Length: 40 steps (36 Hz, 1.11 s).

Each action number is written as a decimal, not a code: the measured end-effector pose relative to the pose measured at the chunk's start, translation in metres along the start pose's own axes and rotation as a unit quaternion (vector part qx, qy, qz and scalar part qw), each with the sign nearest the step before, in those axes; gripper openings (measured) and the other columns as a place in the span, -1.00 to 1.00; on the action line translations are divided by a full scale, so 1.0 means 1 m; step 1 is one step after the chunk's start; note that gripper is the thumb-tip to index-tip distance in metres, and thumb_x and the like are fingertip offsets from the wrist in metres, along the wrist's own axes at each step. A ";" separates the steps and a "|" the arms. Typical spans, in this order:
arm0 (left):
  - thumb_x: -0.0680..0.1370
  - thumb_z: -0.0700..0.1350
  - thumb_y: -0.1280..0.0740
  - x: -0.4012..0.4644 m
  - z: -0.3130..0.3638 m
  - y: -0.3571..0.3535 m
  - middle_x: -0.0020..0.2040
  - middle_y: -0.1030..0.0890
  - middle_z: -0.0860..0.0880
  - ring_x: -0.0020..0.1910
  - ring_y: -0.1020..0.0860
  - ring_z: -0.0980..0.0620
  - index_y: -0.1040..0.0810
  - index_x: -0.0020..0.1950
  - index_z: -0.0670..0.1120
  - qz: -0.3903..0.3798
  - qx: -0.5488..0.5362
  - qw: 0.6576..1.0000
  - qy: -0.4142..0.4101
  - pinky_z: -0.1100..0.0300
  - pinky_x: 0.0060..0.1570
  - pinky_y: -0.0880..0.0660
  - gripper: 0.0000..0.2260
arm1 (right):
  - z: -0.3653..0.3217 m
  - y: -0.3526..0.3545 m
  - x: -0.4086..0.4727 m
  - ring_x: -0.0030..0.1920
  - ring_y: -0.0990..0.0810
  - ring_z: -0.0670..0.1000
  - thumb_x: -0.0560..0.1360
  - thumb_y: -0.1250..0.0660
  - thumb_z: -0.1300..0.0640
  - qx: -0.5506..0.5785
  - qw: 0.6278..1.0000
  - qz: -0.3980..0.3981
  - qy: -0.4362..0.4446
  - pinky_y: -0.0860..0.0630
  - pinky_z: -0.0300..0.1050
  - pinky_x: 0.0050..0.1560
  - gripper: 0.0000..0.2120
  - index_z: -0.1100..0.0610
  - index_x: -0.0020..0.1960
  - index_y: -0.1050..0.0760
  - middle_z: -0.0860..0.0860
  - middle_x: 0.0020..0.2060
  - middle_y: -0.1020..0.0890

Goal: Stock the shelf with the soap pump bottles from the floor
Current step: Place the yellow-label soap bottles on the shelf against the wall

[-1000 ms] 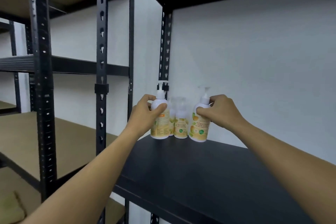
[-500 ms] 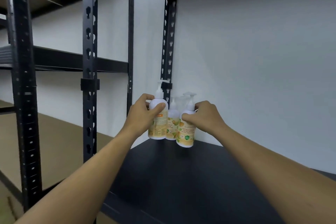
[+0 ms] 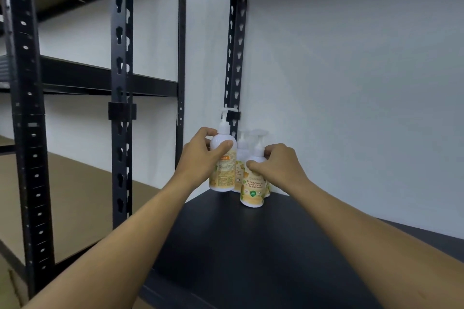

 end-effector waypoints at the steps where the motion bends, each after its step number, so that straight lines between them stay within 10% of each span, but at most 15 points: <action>1: 0.57 0.06 -0.38 0.000 -0.001 0.000 -0.02 -0.56 0.06 -0.10 -0.56 0.19 -0.41 0.23 0.06 -0.001 -0.002 1.000 0.001 0.32 -0.25 -0.46 -0.70 | 0.001 0.001 0.000 -0.29 -0.66 0.00 0.33 -0.49 0.02 -0.001 1.000 0.001 0.002 -0.59 -0.04 -0.30 -0.76 0.20 -0.26 -0.58 0.02 -0.35 -0.65; 7: 0.57 0.06 -0.39 0.000 -0.001 -0.004 -0.02 -0.56 0.06 -0.11 -0.56 0.19 -0.42 0.25 0.04 0.001 -0.007 1.000 0.006 0.32 -0.24 -0.47 -0.69 | 0.004 0.002 -0.001 -0.25 -0.66 -0.05 0.37 -0.53 -0.06 -0.017 1.000 -0.005 0.013 -0.63 0.00 -0.18 -0.70 0.17 -0.18 -0.61 -0.01 -0.29 -0.66; 13: 0.57 0.04 -0.39 0.004 -0.003 -0.011 0.01 -0.59 0.01 -0.10 -0.58 0.18 -0.43 0.26 0.01 0.001 -0.016 1.000 0.016 0.28 -0.21 -0.50 -0.68 | 0.007 0.008 -0.011 0.17 -0.58 0.03 0.49 -0.39 -0.19 -0.056 0.998 -0.007 0.003 -0.50 -0.10 0.10 -0.42 0.12 0.38 -0.45 0.02 0.21 -0.58; 40: 0.55 0.09 -0.40 0.002 -0.046 -0.053 0.10 -0.58 -0.06 0.01 -0.59 -0.09 -0.40 0.28 0.01 0.024 0.042 0.995 0.086 -0.04 0.03 -0.57 -0.63 | 0.076 -0.027 -0.078 0.57 -0.14 0.11 0.61 0.00 -0.31 -0.279 0.931 -0.228 -0.065 -0.10 0.11 0.55 -0.33 0.07 0.57 -0.22 0.09 0.57 -0.21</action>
Point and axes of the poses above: each hand's wrist, its own x-axis towards the middle knuckle, its own y-axis out of the back of the hand, z = x × y, the point moved 6 cm from there along x, towards the middle knuckle
